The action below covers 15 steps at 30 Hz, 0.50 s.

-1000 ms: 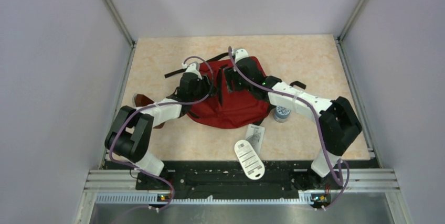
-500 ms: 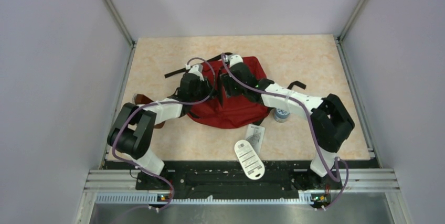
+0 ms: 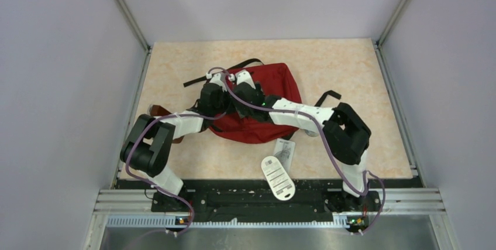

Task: Pack the student bag
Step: Unzip the student bag at the center of the board.

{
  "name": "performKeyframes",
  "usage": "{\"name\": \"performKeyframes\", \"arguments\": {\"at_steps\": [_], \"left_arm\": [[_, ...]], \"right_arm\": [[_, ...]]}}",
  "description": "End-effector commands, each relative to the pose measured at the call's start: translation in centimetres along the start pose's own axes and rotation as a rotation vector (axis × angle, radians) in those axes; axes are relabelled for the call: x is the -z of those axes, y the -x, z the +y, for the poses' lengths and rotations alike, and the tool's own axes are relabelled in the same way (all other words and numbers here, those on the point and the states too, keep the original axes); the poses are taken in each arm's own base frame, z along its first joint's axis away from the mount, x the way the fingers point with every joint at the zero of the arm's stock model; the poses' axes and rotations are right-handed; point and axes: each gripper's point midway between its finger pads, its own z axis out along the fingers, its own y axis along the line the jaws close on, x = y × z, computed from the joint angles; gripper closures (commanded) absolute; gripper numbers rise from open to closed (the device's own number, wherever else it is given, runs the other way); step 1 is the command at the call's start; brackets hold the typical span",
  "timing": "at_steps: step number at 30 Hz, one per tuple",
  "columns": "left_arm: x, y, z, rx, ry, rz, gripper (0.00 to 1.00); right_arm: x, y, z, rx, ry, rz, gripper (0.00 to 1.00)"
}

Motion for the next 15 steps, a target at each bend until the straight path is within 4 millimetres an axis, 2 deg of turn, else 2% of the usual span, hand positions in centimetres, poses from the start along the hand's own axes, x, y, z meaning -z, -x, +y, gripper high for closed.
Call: {"name": "performKeyframes", "arguments": {"at_steps": [1,4,7,11,15], "left_arm": [[0.3,0.6,-0.3,-0.005,-0.016,-0.044,1.00],[0.5,0.7,0.3,0.003,0.010,-0.060,1.00],[0.6,0.6,0.8,0.028,0.033,-0.071,1.00],[0.4,0.2,1.5,0.064,0.058,-0.076,1.00],[0.1,-0.5,2.2,0.093,0.079,-0.065,1.00]], "right_arm": [[-0.3,0.8,-2.1,0.019,-0.168,-0.033,0.34],[-0.3,1.0,-3.9,0.053,-0.279,-0.053,0.38],[0.8,2.4,-6.3,0.084,-0.401,-0.093,0.47],[3.2,4.9,-8.5,0.096,-0.496,-0.156,0.65],[5.9,6.6,-9.7,0.040,-0.493,-0.221,0.82]]}}
